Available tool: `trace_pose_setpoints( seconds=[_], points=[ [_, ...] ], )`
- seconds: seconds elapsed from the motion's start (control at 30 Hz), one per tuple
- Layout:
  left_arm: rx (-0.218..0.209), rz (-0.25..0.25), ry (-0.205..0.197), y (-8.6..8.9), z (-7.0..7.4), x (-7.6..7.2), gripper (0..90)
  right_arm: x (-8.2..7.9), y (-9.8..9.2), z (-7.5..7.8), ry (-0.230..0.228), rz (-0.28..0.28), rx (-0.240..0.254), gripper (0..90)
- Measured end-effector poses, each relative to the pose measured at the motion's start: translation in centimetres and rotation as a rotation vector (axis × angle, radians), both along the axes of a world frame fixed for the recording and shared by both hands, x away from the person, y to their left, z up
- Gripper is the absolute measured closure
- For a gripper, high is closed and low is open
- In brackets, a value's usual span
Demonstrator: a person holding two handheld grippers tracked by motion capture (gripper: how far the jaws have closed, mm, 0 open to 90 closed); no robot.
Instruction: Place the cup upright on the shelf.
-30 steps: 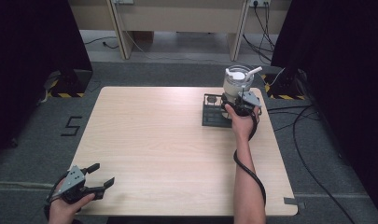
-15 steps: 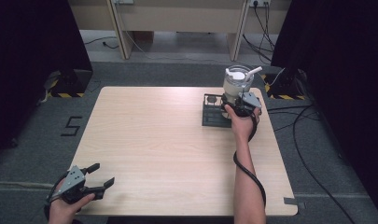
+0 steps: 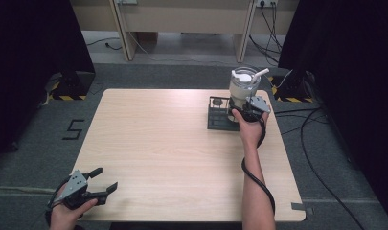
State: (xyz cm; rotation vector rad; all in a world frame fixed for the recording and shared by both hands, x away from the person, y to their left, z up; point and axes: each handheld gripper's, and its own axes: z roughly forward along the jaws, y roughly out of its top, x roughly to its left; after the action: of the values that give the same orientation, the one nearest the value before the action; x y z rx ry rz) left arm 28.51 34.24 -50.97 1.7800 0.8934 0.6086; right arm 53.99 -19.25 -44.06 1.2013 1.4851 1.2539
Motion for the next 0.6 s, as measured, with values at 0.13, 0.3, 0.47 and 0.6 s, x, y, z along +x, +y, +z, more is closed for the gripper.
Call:
trace_pose_setpoints(
  seconds=[0.13,0.3,0.47,0.6],
  points=[
    [0.001,0.0,-0.001,0.0,0.0,0.0,15.5,-0.3,-0.1,0.0,0.004,-0.002,0.005,10.8],
    [0.0,-0.001,-0.002,0.0,0.0,0.0,15.5,-0.9,-0.3,0.1,0.0,-0.001,0.004,11.0],
    [0.001,-0.001,-0.002,-0.1,0.0,0.0,15.5,-1.6,-0.6,0.2,-0.001,0.0,0.004,11.4],
    [0.001,-0.001,-0.002,-0.1,0.0,0.0,15.5,-2.1,-0.8,0.2,0.006,-0.002,0.003,11.3]
  ],
)
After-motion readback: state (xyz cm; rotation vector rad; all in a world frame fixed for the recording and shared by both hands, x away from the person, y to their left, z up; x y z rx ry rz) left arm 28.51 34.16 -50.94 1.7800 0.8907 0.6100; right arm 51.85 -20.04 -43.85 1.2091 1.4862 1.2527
